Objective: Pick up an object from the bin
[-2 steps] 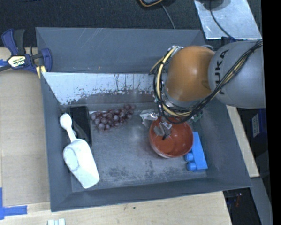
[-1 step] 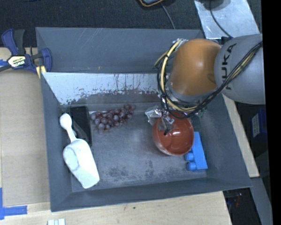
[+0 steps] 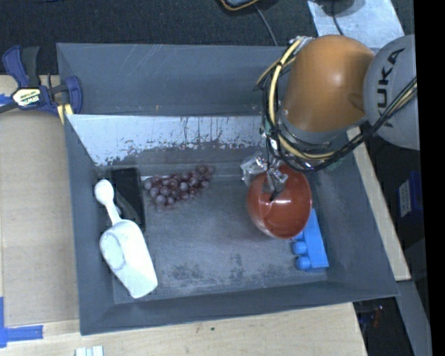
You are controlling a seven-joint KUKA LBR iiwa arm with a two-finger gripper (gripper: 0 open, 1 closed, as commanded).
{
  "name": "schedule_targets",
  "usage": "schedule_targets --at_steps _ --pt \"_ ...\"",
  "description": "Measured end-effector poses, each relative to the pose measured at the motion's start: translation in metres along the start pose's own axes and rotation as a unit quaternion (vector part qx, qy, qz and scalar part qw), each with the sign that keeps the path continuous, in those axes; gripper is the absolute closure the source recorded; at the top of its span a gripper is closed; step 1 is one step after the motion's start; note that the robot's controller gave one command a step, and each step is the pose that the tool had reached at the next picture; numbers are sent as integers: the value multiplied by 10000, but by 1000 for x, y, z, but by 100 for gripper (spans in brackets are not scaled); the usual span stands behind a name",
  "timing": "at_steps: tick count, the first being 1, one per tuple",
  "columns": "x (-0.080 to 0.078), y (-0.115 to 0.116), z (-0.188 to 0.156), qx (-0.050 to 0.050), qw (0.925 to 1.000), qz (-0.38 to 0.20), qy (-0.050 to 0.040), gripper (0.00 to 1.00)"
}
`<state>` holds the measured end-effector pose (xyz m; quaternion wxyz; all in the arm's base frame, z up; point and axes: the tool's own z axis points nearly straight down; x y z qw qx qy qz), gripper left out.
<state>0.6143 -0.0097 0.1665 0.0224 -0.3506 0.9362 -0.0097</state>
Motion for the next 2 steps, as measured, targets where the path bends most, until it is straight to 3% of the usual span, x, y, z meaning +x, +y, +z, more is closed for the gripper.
schedule_targets --at_steps 1,2 --pt "4 -3 17 15 10000 80 -26 100" --pt "46 19 33 14 9890 -1478 -31 100"
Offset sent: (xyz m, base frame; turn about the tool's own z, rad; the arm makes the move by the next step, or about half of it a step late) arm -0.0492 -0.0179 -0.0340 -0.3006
